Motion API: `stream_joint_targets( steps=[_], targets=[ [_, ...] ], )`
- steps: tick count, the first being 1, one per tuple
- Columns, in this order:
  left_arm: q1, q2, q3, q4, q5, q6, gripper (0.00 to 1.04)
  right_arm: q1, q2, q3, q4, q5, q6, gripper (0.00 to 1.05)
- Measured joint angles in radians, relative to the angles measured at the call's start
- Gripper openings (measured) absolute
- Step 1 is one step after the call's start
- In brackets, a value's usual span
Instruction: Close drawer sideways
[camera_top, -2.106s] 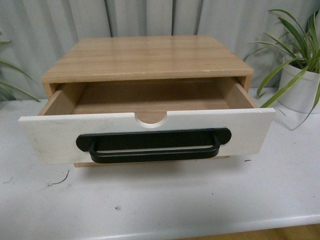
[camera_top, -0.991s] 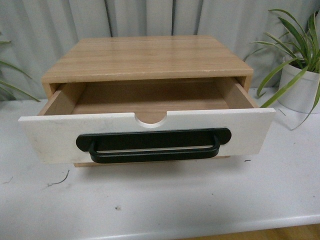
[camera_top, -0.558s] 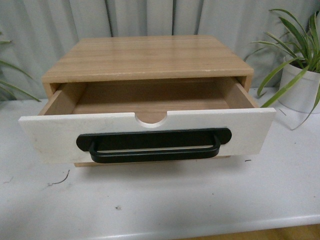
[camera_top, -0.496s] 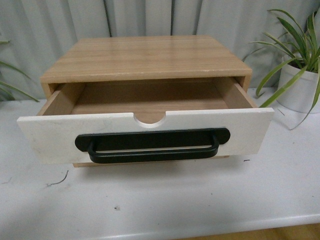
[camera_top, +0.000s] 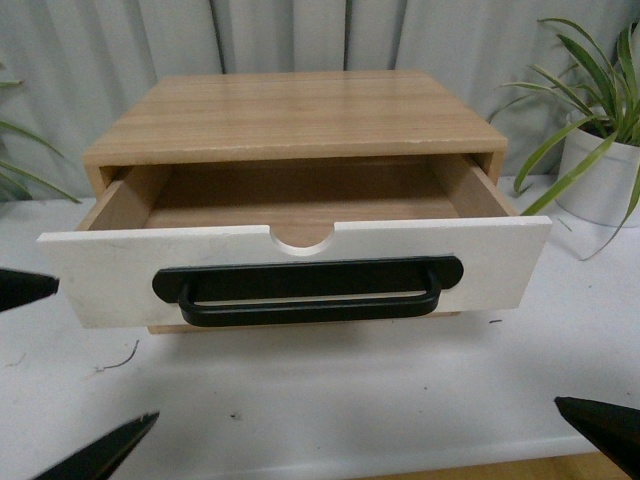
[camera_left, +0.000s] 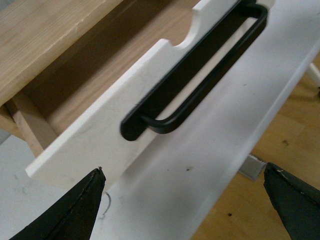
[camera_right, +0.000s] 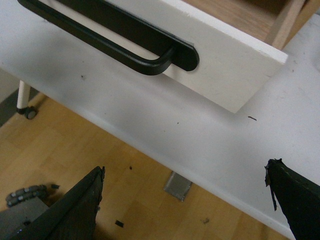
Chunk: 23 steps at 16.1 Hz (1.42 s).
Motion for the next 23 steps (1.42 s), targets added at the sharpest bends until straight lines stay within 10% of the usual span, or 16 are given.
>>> stream_joint_targets(
  steps=[23],
  targets=[
    [0.096,0.809,0.537,0.104,-0.117,0.169,0.98,-0.007,0.852,0.716,0.002,-0.056,-0.185,0.98]
  ],
)
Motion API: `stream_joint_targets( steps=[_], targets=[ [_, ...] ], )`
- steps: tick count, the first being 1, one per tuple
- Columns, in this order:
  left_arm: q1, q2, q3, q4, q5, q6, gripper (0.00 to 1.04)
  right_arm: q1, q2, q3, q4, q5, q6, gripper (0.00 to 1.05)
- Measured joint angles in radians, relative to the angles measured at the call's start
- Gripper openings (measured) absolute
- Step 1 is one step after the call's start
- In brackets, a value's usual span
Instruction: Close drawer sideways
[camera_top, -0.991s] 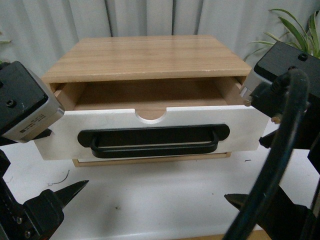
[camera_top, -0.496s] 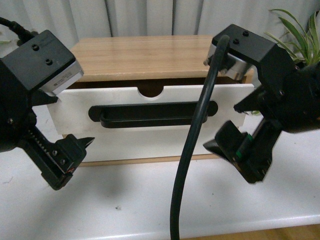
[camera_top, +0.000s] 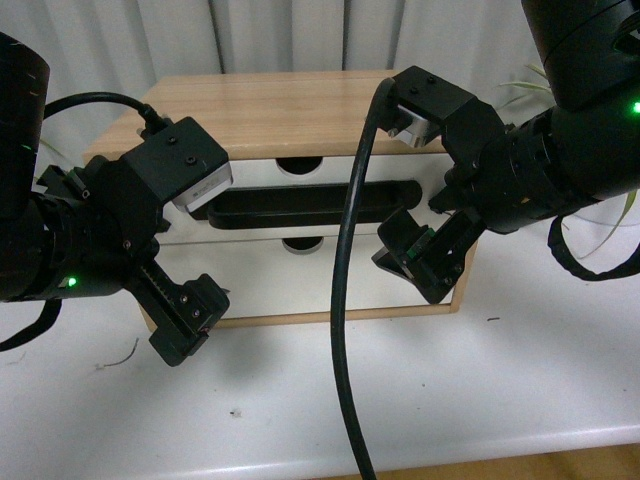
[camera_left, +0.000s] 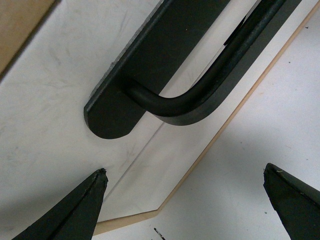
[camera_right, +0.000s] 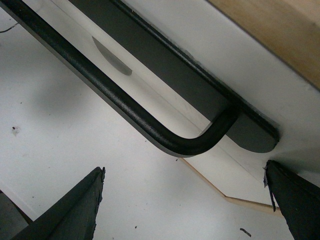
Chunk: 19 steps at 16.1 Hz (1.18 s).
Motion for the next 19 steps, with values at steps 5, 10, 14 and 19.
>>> stream_joint_targets(
  steps=[5,10,14,19],
  targets=[
    [0.007,-0.198,-0.128,0.110,0.008,-0.004,0.98,-0.021,-0.215,-0.199,0.100,0.007,-0.035,0.98],
    [0.039,-0.645,-0.519,0.092,-0.002,-0.141,0.98,-0.033,-0.704,-0.643,0.204,0.097,0.071,0.98],
    [0.177,-1.184,-0.692,-0.179,0.008,-0.336,0.98,-0.034,-1.188,-0.905,0.106,0.328,0.282,0.98],
    [0.325,-1.421,-0.755,-0.279,0.024,-0.505,0.98,-0.111,-1.368,-0.991,0.089,0.431,0.464,0.98]
  ],
)
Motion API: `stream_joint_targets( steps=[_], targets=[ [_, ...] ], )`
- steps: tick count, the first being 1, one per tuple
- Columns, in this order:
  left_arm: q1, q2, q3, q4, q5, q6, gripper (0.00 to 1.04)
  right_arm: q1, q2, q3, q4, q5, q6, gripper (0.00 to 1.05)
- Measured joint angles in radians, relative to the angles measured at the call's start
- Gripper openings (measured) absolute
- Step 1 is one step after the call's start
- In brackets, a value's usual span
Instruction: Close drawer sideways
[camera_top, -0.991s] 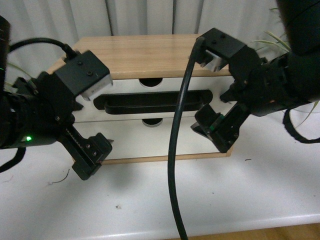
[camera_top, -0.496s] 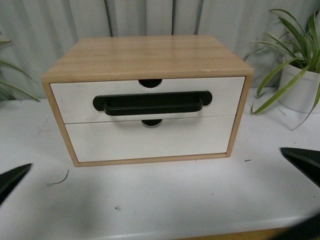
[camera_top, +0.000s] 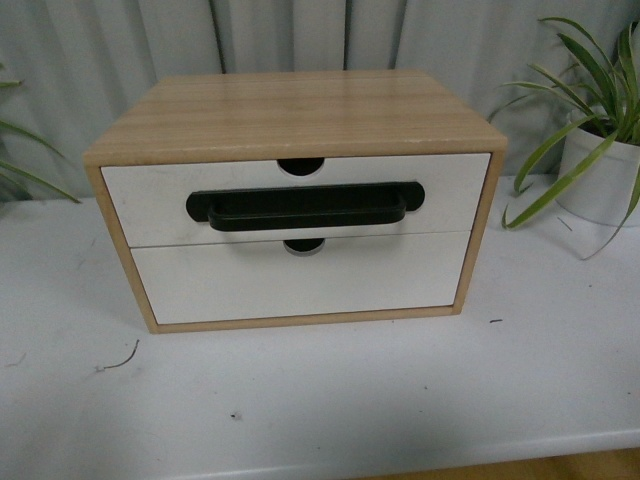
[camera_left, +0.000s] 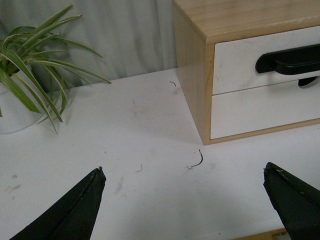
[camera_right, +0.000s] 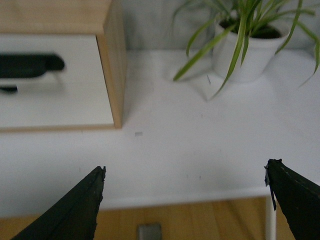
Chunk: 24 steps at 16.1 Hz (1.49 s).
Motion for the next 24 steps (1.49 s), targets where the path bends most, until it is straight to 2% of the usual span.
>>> stream_joint_targets(
  steps=[1,2,3,5,6,8,10,12,13,14,19,21,24],
  targets=[
    [-0.026,-0.008,-0.025,0.098,-0.042,-0.024,0.93,-0.002,0.001,-0.044,0.156,0.010,0.004,0.93],
    [-0.097,-0.041,-0.038,0.179,-0.089,-0.074,0.81,-0.017,-0.035,-0.113,0.303,-0.004,0.005,0.80],
    [-0.108,-0.084,-0.037,0.185,-0.082,-0.094,0.68,-0.041,-0.064,-0.140,0.338,-0.019,0.006,0.69],
    [-0.100,-0.111,-0.038,0.130,-0.094,-0.111,0.45,-0.087,-0.132,-0.143,0.304,-0.072,0.007,0.43],
    [-0.101,-0.127,-0.038,0.120,-0.095,-0.117,0.37,-0.136,-0.139,-0.165,0.341,-0.129,0.007,0.36],
    [-0.102,-0.147,-0.038,0.106,-0.094,-0.120,0.27,-0.187,-0.158,-0.169,0.296,-0.146,0.008,0.25],
    [-0.102,-0.174,-0.038,0.071,-0.094,-0.121,0.05,-0.183,-0.217,-0.169,0.259,-0.161,0.008,0.03],
    [-0.102,-0.201,-0.037,0.047,-0.095,-0.124,0.02,-0.183,-0.254,-0.169,0.214,-0.161,0.009,0.02],
    [-0.102,-0.282,-0.037,-0.085,-0.093,-0.123,0.02,-0.183,-0.274,-0.169,0.199,-0.161,0.009,0.02],
    [-0.102,-0.359,-0.037,-0.113,-0.095,-0.124,0.02,-0.183,-0.296,-0.169,0.175,-0.161,0.010,0.02],
    [-0.102,-0.356,-0.037,-0.124,-0.094,-0.124,0.02,-0.183,-0.364,-0.169,0.105,-0.161,0.011,0.02],
    [-0.102,-0.356,-0.037,-0.122,-0.095,-0.124,0.02,-0.183,-0.490,-0.168,-0.071,-0.162,0.011,0.02],
    [-0.102,-0.356,-0.037,-0.121,-0.094,-0.124,0.02,-0.183,-0.534,-0.168,-0.077,-0.161,0.011,0.02]
  ],
)
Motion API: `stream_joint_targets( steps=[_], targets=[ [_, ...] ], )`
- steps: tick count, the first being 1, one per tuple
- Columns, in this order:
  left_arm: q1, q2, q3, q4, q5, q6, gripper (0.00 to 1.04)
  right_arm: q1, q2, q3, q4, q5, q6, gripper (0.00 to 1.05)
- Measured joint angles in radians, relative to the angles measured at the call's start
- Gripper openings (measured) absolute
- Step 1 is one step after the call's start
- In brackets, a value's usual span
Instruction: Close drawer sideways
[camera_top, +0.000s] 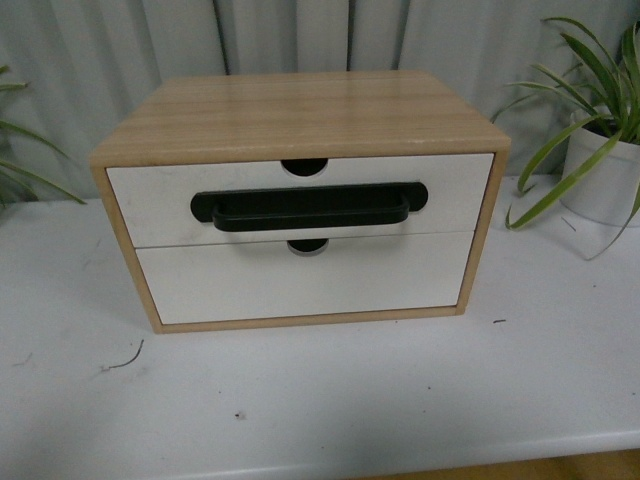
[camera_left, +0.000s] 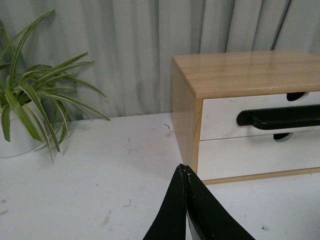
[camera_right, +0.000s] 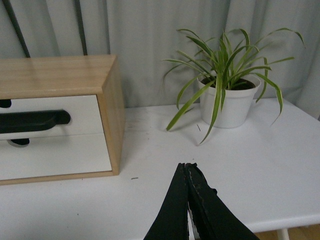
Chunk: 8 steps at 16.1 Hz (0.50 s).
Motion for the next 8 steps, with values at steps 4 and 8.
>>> stream_joint_targets(
  steps=[4,8],
  targets=[
    [0.000,0.000,0.000,0.000,0.000,-0.001,0.19,0.000,-0.002,0.000,0.003,0.000,0.000,0.16],
    [0.000,0.000,0.000,0.000,0.000,-0.001,0.66,0.000,-0.002,0.000,0.003,0.000,0.000,0.63]
  ],
)
